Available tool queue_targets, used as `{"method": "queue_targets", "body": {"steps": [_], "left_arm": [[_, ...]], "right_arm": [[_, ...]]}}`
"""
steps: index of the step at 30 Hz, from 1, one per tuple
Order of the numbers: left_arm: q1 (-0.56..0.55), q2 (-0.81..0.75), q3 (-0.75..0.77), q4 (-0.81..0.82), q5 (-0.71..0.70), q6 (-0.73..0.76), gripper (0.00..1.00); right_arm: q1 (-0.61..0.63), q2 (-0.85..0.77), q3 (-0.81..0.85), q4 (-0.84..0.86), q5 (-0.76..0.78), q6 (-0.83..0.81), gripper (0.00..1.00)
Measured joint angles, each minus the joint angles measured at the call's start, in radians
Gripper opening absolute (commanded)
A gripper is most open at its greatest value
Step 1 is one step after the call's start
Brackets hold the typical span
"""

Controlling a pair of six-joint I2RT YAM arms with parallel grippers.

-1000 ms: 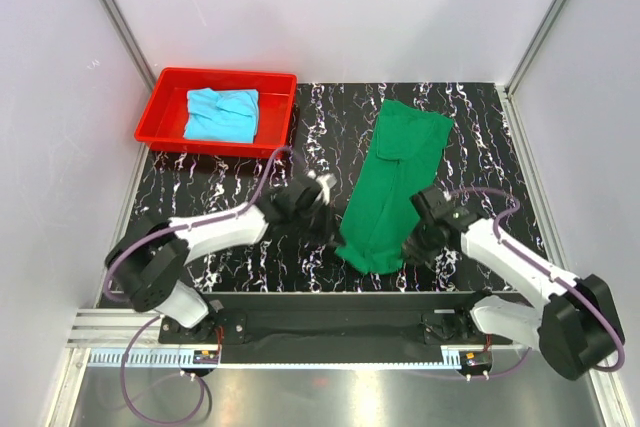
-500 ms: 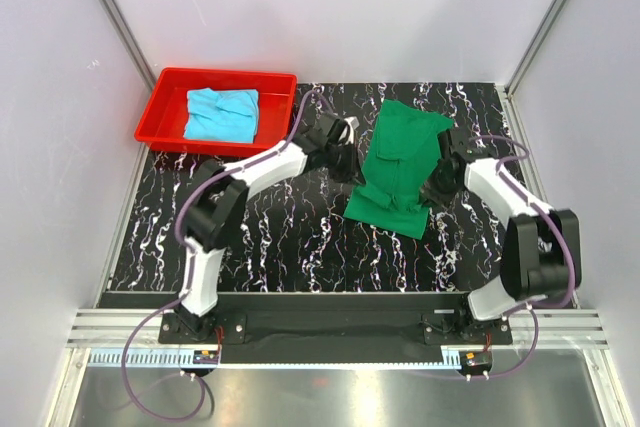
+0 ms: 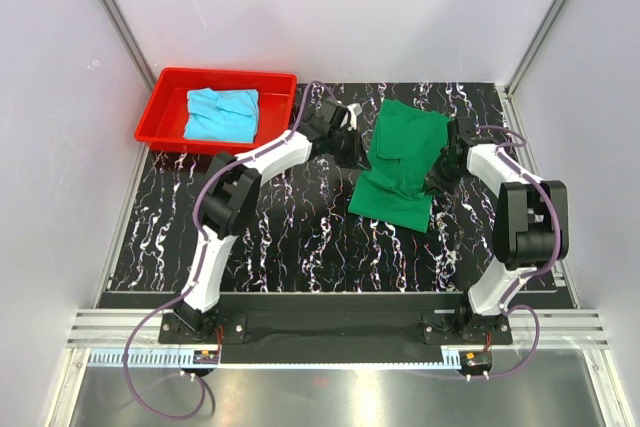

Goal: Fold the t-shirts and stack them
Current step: Fold the tshirt

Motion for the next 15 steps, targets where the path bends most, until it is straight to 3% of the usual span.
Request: {"method": "queue_targets", "body": {"steps": [15], "left_arm": [[0.019, 0.12, 0.139, 0.036, 0.038, -0.041, 0.07]], "right_arm": [[-0.027, 0.067, 0.093, 0.01, -0.024, -0.026, 0.0]]}}
